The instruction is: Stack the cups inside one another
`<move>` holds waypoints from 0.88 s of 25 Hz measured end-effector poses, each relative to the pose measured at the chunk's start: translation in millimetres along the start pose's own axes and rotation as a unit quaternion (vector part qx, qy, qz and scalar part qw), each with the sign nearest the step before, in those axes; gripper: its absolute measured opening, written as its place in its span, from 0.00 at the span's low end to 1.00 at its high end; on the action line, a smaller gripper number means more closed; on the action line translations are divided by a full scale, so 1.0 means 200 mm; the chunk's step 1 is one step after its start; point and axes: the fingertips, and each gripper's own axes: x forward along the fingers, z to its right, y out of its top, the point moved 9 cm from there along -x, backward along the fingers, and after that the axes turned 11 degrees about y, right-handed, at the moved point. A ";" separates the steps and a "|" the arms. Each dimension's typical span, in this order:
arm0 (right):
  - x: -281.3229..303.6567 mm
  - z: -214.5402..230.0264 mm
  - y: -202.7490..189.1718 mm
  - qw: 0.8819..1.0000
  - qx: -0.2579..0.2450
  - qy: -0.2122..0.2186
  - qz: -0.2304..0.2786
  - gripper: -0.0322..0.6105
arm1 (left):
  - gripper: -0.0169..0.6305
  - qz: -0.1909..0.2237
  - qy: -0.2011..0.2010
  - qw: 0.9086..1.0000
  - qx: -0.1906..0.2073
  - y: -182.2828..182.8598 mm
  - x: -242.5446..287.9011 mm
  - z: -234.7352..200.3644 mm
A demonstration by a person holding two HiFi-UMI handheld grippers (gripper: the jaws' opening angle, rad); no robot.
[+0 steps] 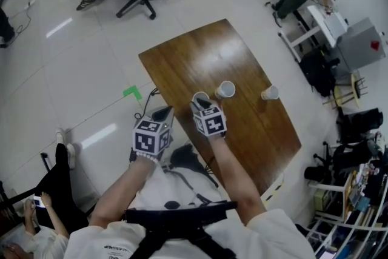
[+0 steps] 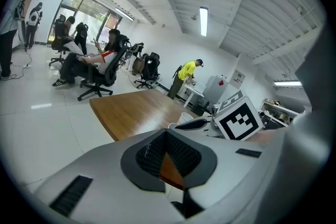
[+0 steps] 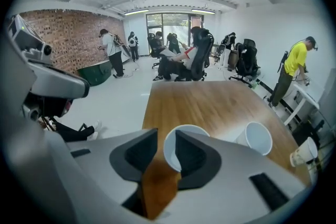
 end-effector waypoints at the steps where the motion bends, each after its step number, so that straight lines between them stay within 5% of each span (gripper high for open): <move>1: 0.02 0.00 -0.01 1.000 0.000 0.001 -0.005 0.26 | 0.02 -0.001 0.001 1.000 -0.002 0.00 0.00 0.00; 22: 0.06 -0.01 -0.01 1.000 -0.007 0.004 -0.030 0.16 | 0.02 -0.005 0.008 1.000 -0.008 -0.02 -0.02 -0.01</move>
